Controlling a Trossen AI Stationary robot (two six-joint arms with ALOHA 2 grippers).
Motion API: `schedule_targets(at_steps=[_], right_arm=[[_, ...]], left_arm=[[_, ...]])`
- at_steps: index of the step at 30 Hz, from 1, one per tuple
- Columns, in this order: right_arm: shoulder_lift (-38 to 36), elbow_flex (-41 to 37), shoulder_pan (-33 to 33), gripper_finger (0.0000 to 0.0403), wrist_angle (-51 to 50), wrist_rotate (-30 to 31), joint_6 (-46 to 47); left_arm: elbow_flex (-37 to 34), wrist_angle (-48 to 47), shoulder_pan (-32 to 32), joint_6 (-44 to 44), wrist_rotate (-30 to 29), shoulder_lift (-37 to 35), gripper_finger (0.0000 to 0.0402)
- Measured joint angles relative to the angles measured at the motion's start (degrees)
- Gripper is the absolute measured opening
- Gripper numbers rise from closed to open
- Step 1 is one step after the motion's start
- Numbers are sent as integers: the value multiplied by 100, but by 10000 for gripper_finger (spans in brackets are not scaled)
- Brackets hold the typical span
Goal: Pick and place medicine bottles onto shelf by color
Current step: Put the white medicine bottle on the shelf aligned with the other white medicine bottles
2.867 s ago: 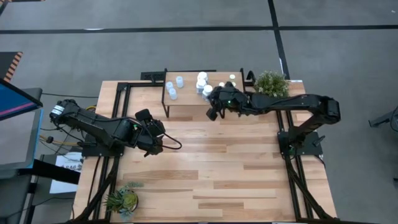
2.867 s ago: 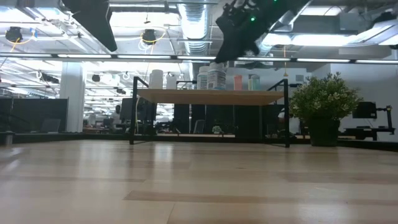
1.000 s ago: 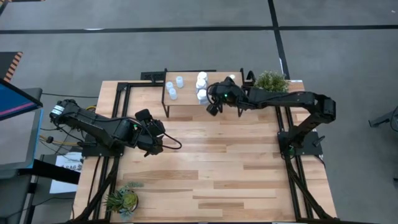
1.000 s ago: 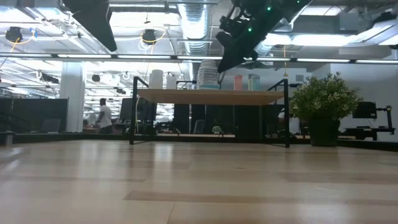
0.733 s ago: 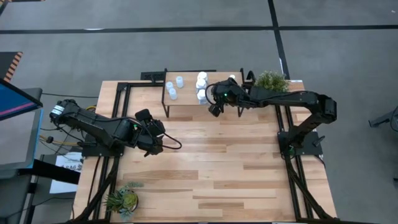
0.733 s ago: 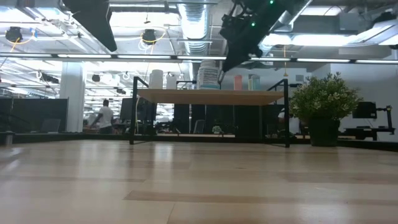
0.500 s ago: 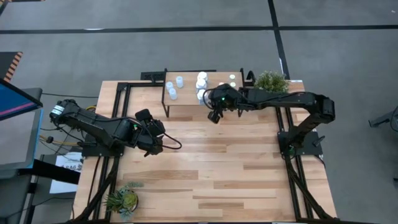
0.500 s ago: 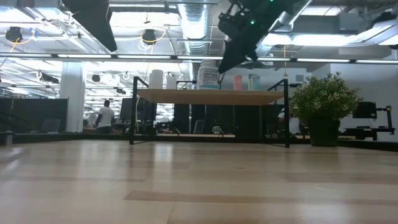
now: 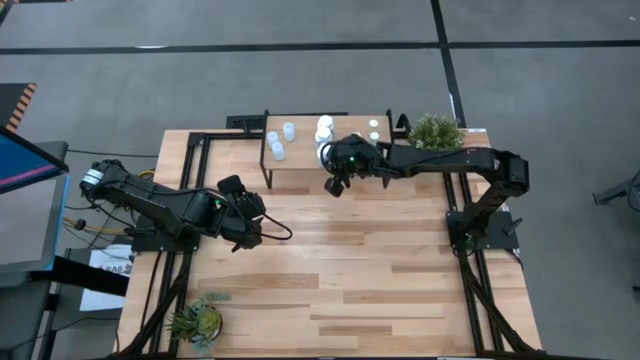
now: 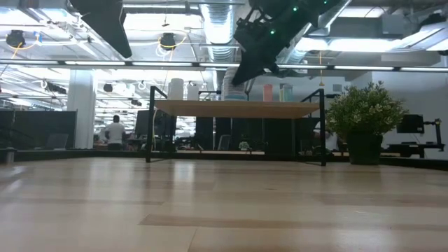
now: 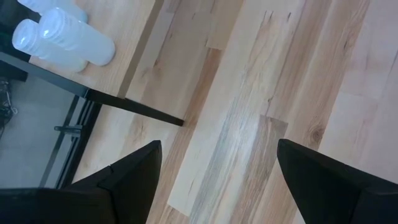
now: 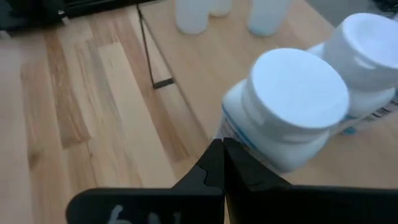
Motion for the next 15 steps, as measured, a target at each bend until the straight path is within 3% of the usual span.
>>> schedule_targets(at_steps=[15], right_arm=[[0,0,-227,13,243,-7,-70]], left_arm=[[0,0,0,2,4,0,306]])
